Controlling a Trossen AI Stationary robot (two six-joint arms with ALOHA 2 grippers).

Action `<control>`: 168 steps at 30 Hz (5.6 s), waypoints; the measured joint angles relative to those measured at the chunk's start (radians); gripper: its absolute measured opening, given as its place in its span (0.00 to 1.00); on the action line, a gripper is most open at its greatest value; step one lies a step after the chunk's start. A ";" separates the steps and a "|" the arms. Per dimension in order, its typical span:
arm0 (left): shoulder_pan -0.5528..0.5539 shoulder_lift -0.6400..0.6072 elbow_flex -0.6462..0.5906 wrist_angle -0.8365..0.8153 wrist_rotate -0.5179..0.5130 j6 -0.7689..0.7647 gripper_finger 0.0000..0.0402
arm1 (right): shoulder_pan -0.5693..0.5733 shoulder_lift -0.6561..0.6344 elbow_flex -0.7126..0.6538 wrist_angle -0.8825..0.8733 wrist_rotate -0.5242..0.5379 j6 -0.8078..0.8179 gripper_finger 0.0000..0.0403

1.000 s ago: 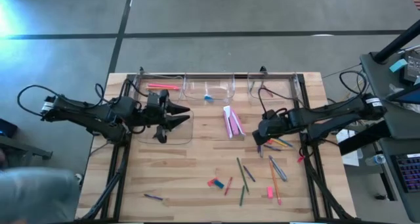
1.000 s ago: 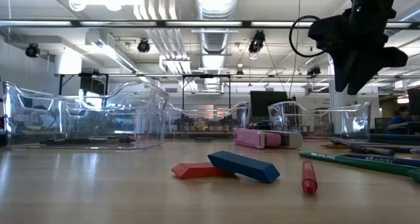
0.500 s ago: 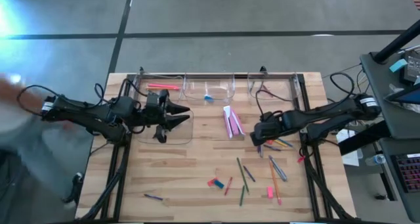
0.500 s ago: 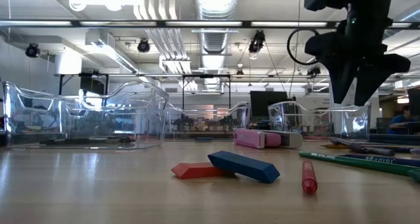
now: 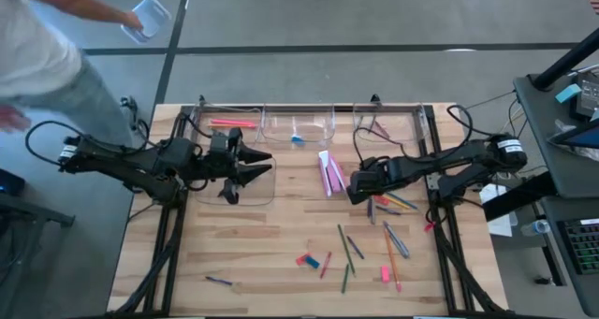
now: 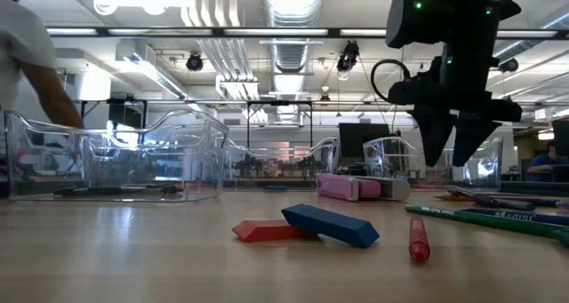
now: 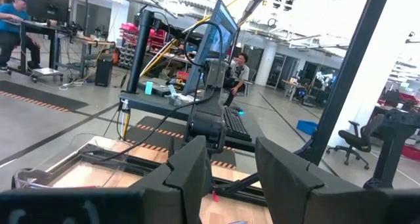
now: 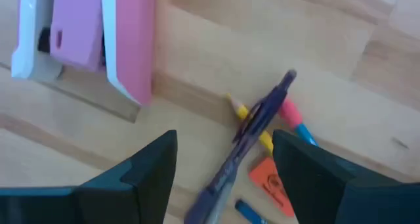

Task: Sort crayons/erasers/pens/pencils in bins
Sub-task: Put the orange eraser into the middle transparent bin

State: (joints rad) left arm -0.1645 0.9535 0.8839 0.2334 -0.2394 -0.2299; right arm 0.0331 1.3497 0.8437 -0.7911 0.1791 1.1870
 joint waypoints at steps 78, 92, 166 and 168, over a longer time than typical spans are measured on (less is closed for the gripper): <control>0.001 0.046 0.006 0.050 -0.008 0.001 0.30 | 0.243 -0.221 -0.219 -0.035 -0.125 -0.072 0.53; 0.001 0.046 0.005 0.048 -0.008 0.001 0.30 | 0.200 -0.186 -0.251 0.029 -0.037 0.043 0.53; 0.002 0.034 0.005 0.047 0.000 0.001 0.30 | 0.178 -0.307 -0.143 0.158 -0.054 0.052 0.15; 0.007 0.026 0.005 0.048 0.000 0.001 0.30 | 0.159 -0.306 -0.118 0.230 -0.016 0.021 0.15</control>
State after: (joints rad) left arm -0.1575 0.9794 0.8890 0.2813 -0.2394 -0.2287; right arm 0.1920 1.0437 0.7256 -0.5608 0.1634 1.2076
